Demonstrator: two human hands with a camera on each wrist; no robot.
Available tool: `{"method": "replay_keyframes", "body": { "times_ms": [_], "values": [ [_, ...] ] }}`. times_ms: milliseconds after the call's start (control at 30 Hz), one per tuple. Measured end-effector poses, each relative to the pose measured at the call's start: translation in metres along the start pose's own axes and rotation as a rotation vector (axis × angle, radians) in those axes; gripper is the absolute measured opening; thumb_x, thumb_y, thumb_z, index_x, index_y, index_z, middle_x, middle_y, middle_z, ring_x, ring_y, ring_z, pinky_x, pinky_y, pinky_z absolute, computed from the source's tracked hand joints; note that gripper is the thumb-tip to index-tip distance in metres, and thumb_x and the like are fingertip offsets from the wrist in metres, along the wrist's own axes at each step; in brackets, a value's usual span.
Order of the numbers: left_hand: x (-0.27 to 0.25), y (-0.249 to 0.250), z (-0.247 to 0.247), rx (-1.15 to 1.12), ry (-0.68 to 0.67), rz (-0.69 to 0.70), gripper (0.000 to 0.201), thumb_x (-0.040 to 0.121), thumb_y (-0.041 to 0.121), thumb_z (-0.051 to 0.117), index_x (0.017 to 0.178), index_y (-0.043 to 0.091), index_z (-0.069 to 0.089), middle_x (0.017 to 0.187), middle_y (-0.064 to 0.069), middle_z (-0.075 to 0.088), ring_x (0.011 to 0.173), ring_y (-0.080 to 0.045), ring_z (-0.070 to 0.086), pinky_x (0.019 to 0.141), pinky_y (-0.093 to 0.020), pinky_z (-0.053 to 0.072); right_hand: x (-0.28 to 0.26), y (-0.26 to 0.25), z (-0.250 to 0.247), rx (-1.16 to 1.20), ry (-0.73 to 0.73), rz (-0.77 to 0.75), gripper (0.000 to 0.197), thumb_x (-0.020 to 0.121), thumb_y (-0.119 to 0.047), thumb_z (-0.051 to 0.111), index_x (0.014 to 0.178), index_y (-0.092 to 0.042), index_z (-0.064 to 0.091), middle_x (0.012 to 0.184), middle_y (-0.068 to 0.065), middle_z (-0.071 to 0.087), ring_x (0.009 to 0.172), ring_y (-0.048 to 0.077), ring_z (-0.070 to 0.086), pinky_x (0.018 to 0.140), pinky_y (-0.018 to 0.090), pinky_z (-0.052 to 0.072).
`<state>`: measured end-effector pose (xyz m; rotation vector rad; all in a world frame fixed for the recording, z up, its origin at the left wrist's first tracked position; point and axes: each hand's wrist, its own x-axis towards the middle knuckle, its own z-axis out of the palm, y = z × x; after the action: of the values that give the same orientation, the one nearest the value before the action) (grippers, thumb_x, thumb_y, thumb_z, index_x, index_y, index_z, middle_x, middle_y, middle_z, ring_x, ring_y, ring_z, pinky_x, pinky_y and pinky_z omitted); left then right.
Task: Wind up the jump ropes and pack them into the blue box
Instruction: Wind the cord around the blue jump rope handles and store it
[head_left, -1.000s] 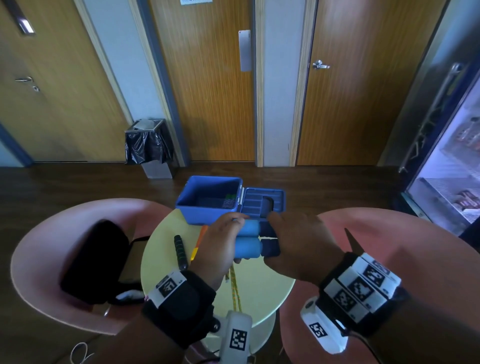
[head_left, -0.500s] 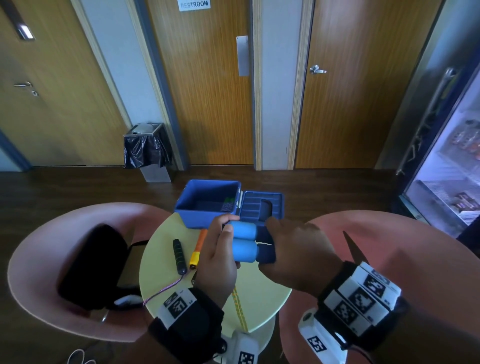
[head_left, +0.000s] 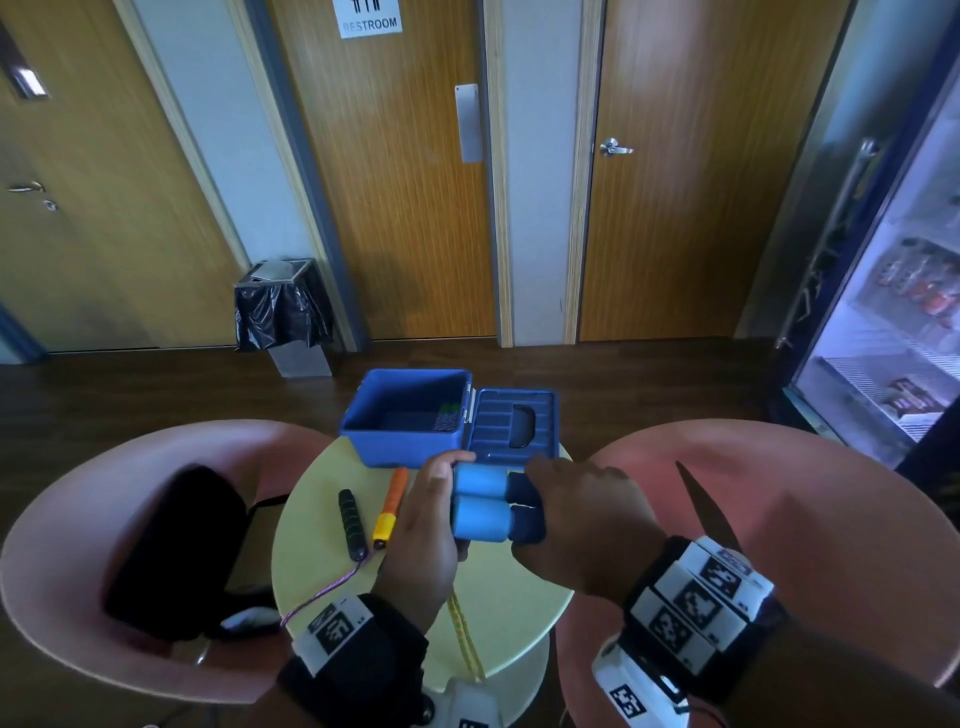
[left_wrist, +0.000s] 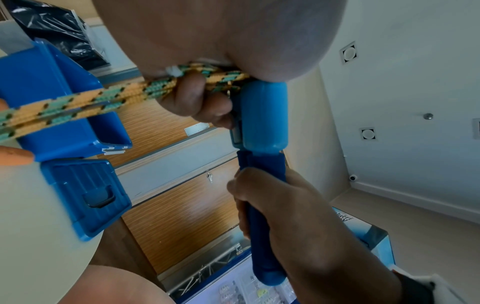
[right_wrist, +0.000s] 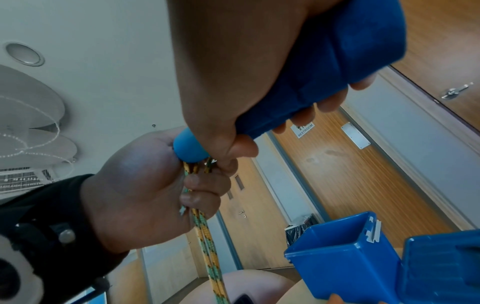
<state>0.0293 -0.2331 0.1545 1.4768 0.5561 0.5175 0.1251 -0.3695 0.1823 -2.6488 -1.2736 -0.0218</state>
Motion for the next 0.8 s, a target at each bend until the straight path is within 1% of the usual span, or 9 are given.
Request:
{"method": "replay_keyframes", "body": {
  "times_ms": [100, 200, 267, 333, 400, 467, 533, 633, 800],
  "values": [
    [-0.001, -0.001, -0.002, -0.027, 0.008, -0.010, 0.049, 0.106, 0.048, 0.020, 0.102, 0.040, 0.068, 0.096, 0.003, 0.068, 0.069, -0.009, 0.055, 0.059, -0.029, 0.041, 0.000, -0.003, -0.001, -0.013, 0.007, -0.002, 0.038, 0.070, -0.055, 0.050, 0.095, -0.028, 0.043, 0.088, -0.008, 0.057, 0.078, 0.020, 0.063, 0.068, 0.028, 0.045],
    [-0.004, 0.001, -0.002, -0.061, 0.003, -0.002, 0.054, 0.104, 0.051, 0.017, 0.100, 0.039, 0.069, 0.090, 0.005, 0.069, 0.066, -0.007, 0.056, 0.055, -0.024, 0.039, -0.001, -0.005, -0.002, -0.008, 0.007, 0.004, 0.037, 0.071, -0.056, 0.051, 0.095, -0.028, 0.042, 0.087, -0.009, 0.055, 0.076, 0.018, 0.060, 0.071, 0.030, 0.049],
    [-0.005, 0.000, -0.003, -0.069, -0.006, -0.006, 0.054, 0.104, 0.051, 0.017, 0.099, 0.039, 0.069, 0.091, 0.005, 0.070, 0.064, -0.004, 0.057, 0.053, -0.022, 0.040, -0.002, -0.006, -0.002, -0.003, 0.010, 0.011, 0.036, 0.072, -0.055, 0.051, 0.093, -0.029, 0.039, 0.084, -0.010, 0.051, 0.071, 0.017, 0.053, 0.070, 0.030, 0.049],
    [-0.004, -0.002, -0.004, -0.062, -0.005, -0.008, 0.053, 0.104, 0.051, 0.017, 0.101, 0.038, 0.068, 0.094, 0.002, 0.070, 0.065, -0.005, 0.057, 0.053, -0.022, 0.041, -0.003, -0.007, -0.001, -0.002, 0.009, 0.015, 0.034, 0.072, -0.054, 0.052, 0.092, -0.030, 0.038, 0.082, -0.011, 0.049, 0.068, 0.016, 0.047, 0.069, 0.029, 0.048],
    [-0.004, -0.003, -0.005, -0.052, 0.000, -0.013, 0.052, 0.105, 0.050, 0.017, 0.102, 0.038, 0.068, 0.098, 0.000, 0.070, 0.070, -0.008, 0.058, 0.057, -0.026, 0.042, -0.003, -0.008, -0.001, 0.002, 0.003, 0.020, 0.034, 0.072, -0.052, 0.053, 0.092, -0.030, 0.038, 0.082, -0.011, 0.048, 0.069, 0.015, 0.046, 0.068, 0.029, 0.047],
    [-0.005, -0.004, -0.005, -0.053, 0.002, -0.014, 0.051, 0.105, 0.049, 0.018, 0.102, 0.038, 0.068, 0.098, 0.001, 0.070, 0.074, -0.011, 0.059, 0.059, -0.027, 0.042, -0.004, -0.009, -0.001, 0.008, -0.004, 0.025, 0.033, 0.073, -0.050, 0.054, 0.092, -0.030, 0.038, 0.082, -0.011, 0.048, 0.069, 0.015, 0.046, 0.068, 0.029, 0.045],
    [-0.006, -0.004, -0.005, -0.063, 0.000, -0.004, 0.050, 0.106, 0.047, 0.020, 0.100, 0.035, 0.068, 0.092, 0.003, 0.070, 0.070, -0.008, 0.061, 0.055, -0.022, 0.044, -0.006, -0.010, -0.001, 0.017, -0.011, 0.018, 0.033, 0.072, -0.049, 0.054, 0.093, -0.029, 0.037, 0.084, -0.010, 0.052, 0.071, 0.017, 0.050, 0.070, 0.029, 0.048],
    [-0.007, -0.007, -0.004, -0.090, -0.001, 0.012, 0.048, 0.107, 0.042, 0.022, 0.101, 0.025, 0.066, 0.086, 0.004, 0.070, 0.064, -0.003, 0.062, 0.050, -0.017, 0.045, -0.008, -0.011, 0.000, 0.016, -0.014, 0.001, 0.034, 0.072, -0.048, 0.053, 0.093, -0.028, 0.036, 0.090, -0.007, 0.057, 0.076, 0.020, 0.057, 0.072, 0.031, 0.051],
    [-0.005, -0.010, -0.005, -0.056, -0.013, 0.035, 0.049, 0.108, 0.041, 0.020, 0.099, 0.028, 0.067, 0.091, 0.002, 0.070, 0.066, -0.004, 0.062, 0.051, -0.016, 0.045, -0.008, -0.010, 0.000, 0.013, 0.008, -0.013, 0.033, 0.073, -0.048, 0.053, 0.094, -0.028, 0.037, 0.090, -0.007, 0.055, 0.075, 0.019, 0.056, 0.072, 0.031, 0.051]
  ]
}}
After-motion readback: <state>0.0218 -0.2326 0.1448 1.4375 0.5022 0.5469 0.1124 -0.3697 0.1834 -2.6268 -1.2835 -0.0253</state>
